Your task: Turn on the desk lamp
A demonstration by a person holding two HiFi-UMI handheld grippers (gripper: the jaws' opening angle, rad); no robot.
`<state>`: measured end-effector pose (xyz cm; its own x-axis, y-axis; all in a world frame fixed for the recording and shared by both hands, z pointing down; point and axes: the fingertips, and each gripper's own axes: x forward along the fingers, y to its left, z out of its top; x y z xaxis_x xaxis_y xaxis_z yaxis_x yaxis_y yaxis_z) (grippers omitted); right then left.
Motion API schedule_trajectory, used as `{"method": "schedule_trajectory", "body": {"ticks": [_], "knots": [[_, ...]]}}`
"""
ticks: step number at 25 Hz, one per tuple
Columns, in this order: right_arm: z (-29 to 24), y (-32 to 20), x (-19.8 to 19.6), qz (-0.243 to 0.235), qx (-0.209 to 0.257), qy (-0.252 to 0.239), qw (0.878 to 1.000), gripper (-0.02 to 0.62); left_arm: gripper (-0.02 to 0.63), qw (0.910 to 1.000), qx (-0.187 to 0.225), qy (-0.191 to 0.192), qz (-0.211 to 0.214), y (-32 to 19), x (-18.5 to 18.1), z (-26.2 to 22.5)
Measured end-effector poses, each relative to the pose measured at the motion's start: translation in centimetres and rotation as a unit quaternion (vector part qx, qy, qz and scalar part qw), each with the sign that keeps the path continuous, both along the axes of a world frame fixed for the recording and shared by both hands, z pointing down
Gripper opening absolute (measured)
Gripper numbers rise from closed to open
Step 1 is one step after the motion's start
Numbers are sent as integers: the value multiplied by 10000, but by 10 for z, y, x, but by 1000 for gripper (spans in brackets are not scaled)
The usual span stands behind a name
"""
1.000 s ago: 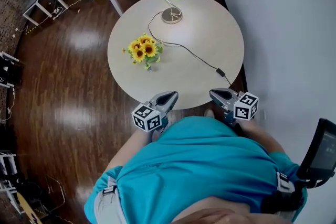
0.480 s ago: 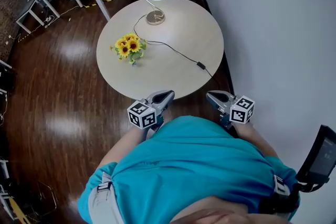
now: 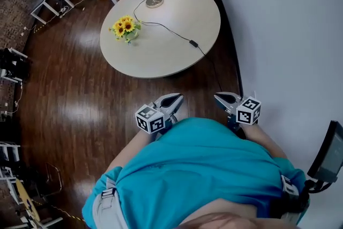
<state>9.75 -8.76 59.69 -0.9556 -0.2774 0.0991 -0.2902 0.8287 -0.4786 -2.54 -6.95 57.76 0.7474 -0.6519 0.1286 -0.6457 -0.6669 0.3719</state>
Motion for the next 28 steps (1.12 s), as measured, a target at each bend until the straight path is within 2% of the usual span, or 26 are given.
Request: {"method": "schedule_trajectory", "body": {"ticks": [4, 7, 9, 12, 16, 19, 21, 24, 28], "knots": [[-4, 25, -13, -357, 192, -117, 9991, 2, 26, 9993, -58, 30, -361, 25, -9, 6], [-8, 38, -24, -527, 280, -122, 9981, 2, 26, 9993, -47, -78, -365, 47, -10, 13], [-8, 59, -41, -616, 304, -73, 9976, 2, 26, 9991, 26, -138, -393, 72, -24, 16], [-8, 100, -87, -752, 370, 29, 9965, 2, 26, 9985, 167, -109, -512, 116, -68, 16], [-16, 144, -168, -864, 478, 132, 9950, 2, 25, 9974, 312, -11, -654, 165, -150, 22], [-20, 187, -232, -838, 396, 161, 9956, 2, 26, 9974, 280, 136, -656, 207, -220, 27], [-11, 201, -261, -820, 323, 229, 9958, 2, 25, 9976, 193, 202, -635, 214, -256, 38], [8, 212, -283, -788, 275, 351, 9959, 2, 25, 9976, 105, 301, -620, 213, -286, 57], [6, 237, -282, -580, 272, 365, 9973, 2, 25, 9976, 257, 419, -481, 239, -286, 49]]}}
